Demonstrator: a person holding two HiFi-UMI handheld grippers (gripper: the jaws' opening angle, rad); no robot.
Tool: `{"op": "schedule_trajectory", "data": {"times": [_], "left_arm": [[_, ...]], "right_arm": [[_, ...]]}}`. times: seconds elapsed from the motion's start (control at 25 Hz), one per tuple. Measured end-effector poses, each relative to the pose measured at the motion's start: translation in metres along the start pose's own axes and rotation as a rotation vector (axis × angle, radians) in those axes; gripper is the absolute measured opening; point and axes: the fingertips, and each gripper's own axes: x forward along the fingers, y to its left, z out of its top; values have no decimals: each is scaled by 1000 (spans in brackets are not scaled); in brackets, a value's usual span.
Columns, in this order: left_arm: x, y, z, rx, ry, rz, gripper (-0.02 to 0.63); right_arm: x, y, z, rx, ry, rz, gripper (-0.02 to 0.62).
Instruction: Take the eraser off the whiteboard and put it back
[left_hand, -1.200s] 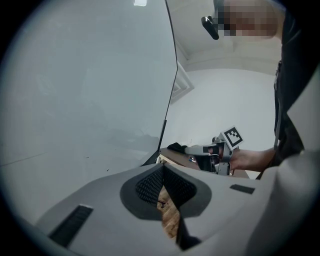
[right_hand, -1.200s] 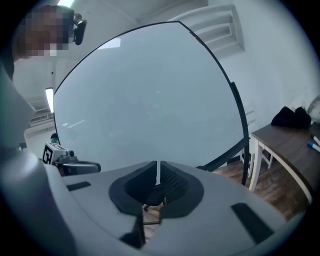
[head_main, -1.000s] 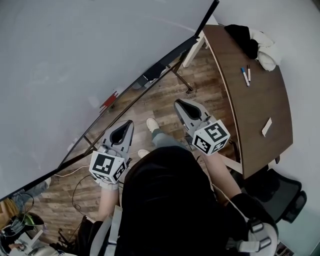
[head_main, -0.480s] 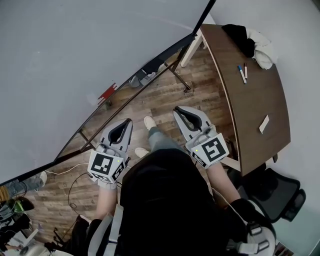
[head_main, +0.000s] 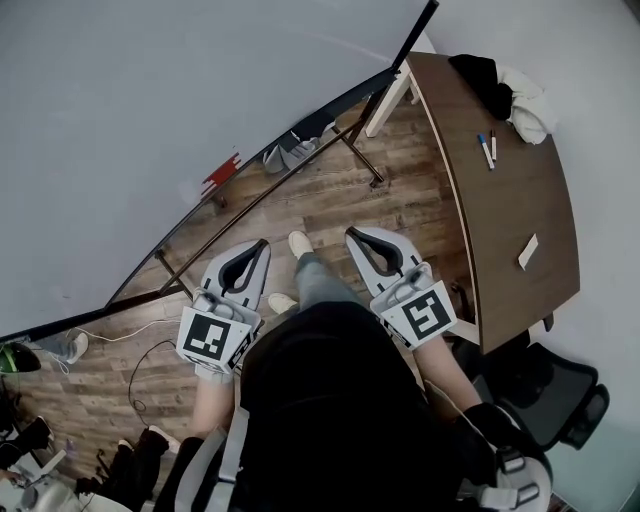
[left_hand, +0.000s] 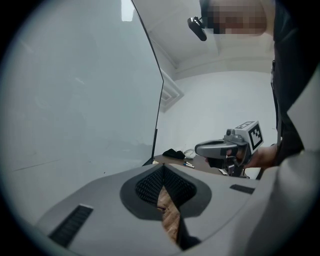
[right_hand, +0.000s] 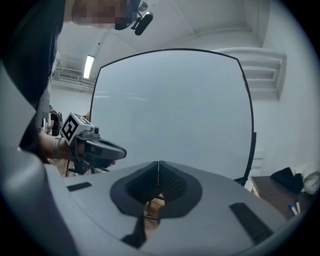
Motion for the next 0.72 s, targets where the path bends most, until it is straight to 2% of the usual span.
{"op": "schedule_trajectory", "data": {"times": [0.72], "left_arm": [[-23, -1, -6, -22, -37, 33, 6]], "right_arm": [[-3, 14, -9, -6, 42, -3, 17]]}}
